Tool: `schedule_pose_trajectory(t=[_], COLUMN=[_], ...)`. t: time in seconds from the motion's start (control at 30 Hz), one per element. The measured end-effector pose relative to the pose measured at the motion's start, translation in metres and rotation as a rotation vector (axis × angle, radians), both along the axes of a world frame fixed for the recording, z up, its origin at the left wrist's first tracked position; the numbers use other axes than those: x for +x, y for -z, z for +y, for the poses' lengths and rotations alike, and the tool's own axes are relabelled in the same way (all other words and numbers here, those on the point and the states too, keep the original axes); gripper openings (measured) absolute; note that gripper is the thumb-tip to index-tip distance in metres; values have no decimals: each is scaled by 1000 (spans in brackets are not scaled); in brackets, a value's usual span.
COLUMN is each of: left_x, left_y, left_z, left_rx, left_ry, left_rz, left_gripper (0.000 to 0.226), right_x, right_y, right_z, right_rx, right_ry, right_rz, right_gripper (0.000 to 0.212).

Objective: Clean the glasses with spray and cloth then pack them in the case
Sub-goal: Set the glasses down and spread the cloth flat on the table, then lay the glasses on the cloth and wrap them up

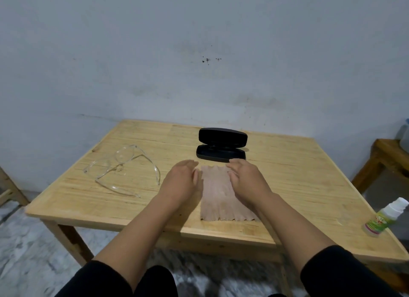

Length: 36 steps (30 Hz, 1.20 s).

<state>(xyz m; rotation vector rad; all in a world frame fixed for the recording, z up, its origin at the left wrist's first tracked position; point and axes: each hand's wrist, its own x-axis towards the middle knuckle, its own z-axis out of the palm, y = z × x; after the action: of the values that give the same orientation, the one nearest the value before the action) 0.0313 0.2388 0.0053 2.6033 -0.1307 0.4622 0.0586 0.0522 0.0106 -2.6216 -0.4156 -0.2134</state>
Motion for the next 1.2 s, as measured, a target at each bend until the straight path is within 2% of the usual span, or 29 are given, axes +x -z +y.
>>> schedule_pose_trajectory(t=[0.1, 0.23, 0.4, 0.53, 0.67, 0.77, 0.93, 1.1, 1.2], left_x=[-13, -51, -82, -80, -75, -70, -56, -43, -32], left_y=[-14, -16, 0, 10, 13, 12, 4, -17, -27], left_z=[46, 116, 169, 187, 193, 196, 201, 181, 155], left_rx=[-23, 46, 72, 45, 8, 10, -13, -268, -419], left_ry=[-48, -168, -222, -235, -281, -305, -313, -345, -311], left_rz=[-112, -207, -214, -174, -171, -201, -300, -391, -359], left_gripper=[29, 30, 50, 39, 20, 14, 15, 17, 17], right_x=[7, 19, 29, 34, 37, 40, 36, 40, 41], right_y=[-14, -21, -24, -22, -12, -8, -18, -38, -46], right_z=[28, 78, 138, 164, 177, 184, 188, 164, 135], right_rx=[84, 73, 102, 103, 137, 153, 416, 544, 631], right_ry=[-138, -336, -485, -540, -512, -499, -429, -323, -232], right_rz=[1, 6, 28, 56, 58, 32, 71, -4, -16], right_gripper=[34, 34, 40, 36, 34, 29, 24, 19, 17])
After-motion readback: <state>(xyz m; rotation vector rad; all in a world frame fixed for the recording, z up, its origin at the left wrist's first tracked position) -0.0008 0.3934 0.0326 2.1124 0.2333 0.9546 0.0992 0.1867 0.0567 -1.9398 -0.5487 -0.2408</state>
